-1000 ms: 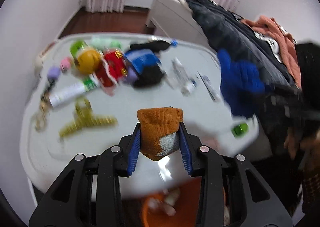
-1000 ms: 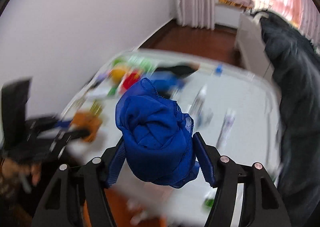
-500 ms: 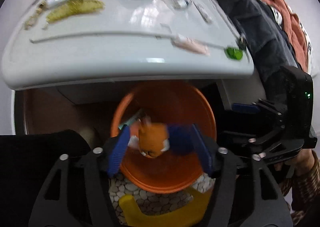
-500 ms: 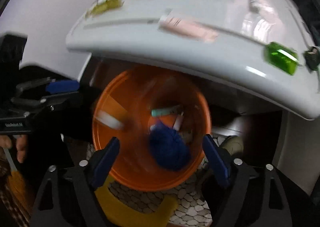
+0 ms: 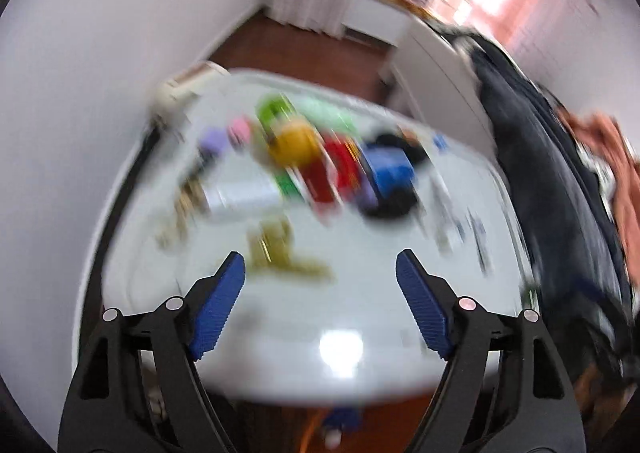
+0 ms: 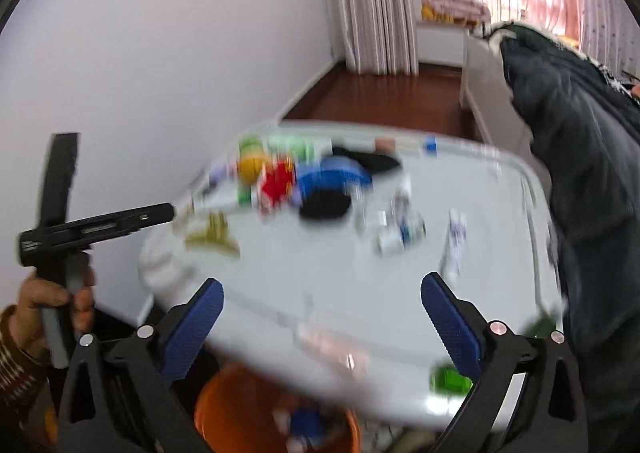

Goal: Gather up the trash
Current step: 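Carry the plush toy and blue cloth over the orange bin and open both tools, then grasp the yellow toy with green cup using the left tool while the right tool grasps the green-white bottle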

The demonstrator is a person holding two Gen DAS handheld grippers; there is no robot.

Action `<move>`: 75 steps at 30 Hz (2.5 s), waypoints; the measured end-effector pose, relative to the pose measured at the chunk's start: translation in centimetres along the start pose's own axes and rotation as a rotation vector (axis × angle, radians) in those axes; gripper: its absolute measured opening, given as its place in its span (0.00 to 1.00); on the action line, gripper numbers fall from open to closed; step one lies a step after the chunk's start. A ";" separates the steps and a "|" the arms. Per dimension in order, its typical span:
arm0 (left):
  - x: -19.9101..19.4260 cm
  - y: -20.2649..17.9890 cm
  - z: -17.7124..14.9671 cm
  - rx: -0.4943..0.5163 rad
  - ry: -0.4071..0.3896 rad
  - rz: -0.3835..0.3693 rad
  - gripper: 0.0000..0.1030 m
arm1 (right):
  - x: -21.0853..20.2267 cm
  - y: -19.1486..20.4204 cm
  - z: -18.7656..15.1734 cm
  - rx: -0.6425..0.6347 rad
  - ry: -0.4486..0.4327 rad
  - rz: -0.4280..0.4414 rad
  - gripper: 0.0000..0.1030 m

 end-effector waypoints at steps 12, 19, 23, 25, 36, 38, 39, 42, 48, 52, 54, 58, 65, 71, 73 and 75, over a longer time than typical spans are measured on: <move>12.0 2.0 10.8 -0.225 0.061 0.164 0.75 | 4.8 -1.9 0.2 0.020 0.040 -0.006 0.95; 15.2 2.9 13.0 -0.307 0.091 0.155 0.76 | 4.5 -1.8 -0.2 -0.003 0.040 -0.030 0.95; 16.4 3.0 12.7 -0.316 0.107 0.113 0.74 | 4.5 -1.3 -0.1 -0.019 0.038 -0.029 0.95; 16.1 2.2 12.5 -0.256 0.074 0.104 0.61 | 4.4 -1.2 -0.1 -0.022 0.035 -0.029 0.95; 8.6 0.1 8.5 -0.143 -0.005 0.038 0.44 | 4.2 -0.7 0.2 -0.054 0.000 -0.058 0.95; 8.0 -0.2 7.5 -0.112 -0.004 0.035 0.44 | 4.5 -0.3 0.4 -0.070 -0.001 -0.078 0.95; 8.0 -0.2 7.1 -0.104 0.006 0.028 0.44 | 4.6 -0.1 0.5 -0.076 -0.001 -0.080 0.95; 8.5 0.0 6.4 -0.087 0.034 0.013 0.44 | 5.0 0.5 0.5 -0.086 -0.003 -0.075 0.95; 8.2 0.3 5.3 -0.047 0.047 -0.001 0.43 | 6.4 2.2 0.7 -0.125 0.007 -0.081 0.95; 7.2 0.4 5.2 -0.037 0.022 -0.002 0.43 | 6.8 3.2 1.0 -0.154 0.000 -0.080 0.95; 6.5 0.3 5.2 -0.028 0.008 -0.011 0.43 | 6.9 3.5 1.6 -0.176 -0.006 -0.079 0.95; 5.4 -0.1 5.3 -0.004 -0.001 -0.035 0.43 | 7.8 4.1 4.7 -0.243 -0.015 -0.100 0.95; 3.7 -0.1 5.1 0.020 -0.023 -0.071 0.43 | 15.4 6.0 13.6 -0.472 -0.014 -0.162 0.95; 3.5 0.9 5.0 0.022 -0.006 -0.096 0.32 | 23.7 7.6 19.2 -0.525 0.112 -0.035 0.95; 3.2 1.1 5.2 0.031 -0.015 -0.096 0.26 | 25.4 8.4 19.9 -0.556 0.141 -0.035 0.95; 3.1 1.1 5.3 0.042 -0.026 -0.082 0.26 | 27.5 9.1 20.5 -0.583 0.193 -0.030 0.94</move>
Point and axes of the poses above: each gripper's, at about its wrist camera, not at the fingertips, and x roughly the way its jaws point, y to its left, z to its top, the point moved 1 cm from there along x, roughly the way its jaws point, and after that the axes turned 10 degrees about y, right-handed, at the moved point
